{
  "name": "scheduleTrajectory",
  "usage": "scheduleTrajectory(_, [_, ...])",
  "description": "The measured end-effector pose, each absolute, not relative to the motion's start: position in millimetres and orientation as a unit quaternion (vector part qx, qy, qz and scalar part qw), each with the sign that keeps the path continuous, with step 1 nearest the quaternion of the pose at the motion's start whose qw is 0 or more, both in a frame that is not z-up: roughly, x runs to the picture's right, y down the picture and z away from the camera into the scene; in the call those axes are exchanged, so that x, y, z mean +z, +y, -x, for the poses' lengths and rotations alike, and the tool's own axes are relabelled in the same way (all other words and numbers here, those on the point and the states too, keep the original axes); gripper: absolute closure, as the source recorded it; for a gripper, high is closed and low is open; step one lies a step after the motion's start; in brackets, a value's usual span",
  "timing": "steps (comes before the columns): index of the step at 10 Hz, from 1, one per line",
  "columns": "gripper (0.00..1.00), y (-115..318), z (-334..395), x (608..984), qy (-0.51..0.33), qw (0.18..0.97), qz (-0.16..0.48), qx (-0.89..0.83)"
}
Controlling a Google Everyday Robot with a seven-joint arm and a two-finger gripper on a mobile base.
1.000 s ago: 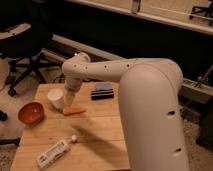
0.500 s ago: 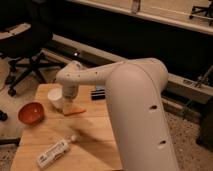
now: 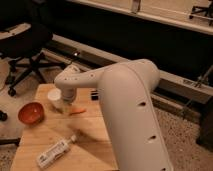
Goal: Drag the pepper across the table
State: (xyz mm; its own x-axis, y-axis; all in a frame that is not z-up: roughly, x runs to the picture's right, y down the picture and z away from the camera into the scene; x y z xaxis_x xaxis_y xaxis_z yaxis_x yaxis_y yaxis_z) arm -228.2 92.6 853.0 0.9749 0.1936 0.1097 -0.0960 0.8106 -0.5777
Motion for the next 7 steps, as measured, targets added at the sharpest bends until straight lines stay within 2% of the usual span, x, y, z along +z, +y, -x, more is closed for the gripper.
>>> scheduleTrajectory(7, [0.2, 119.7, 244.3, 869.0, -0.065, 0.94, 0.33, 0.048])
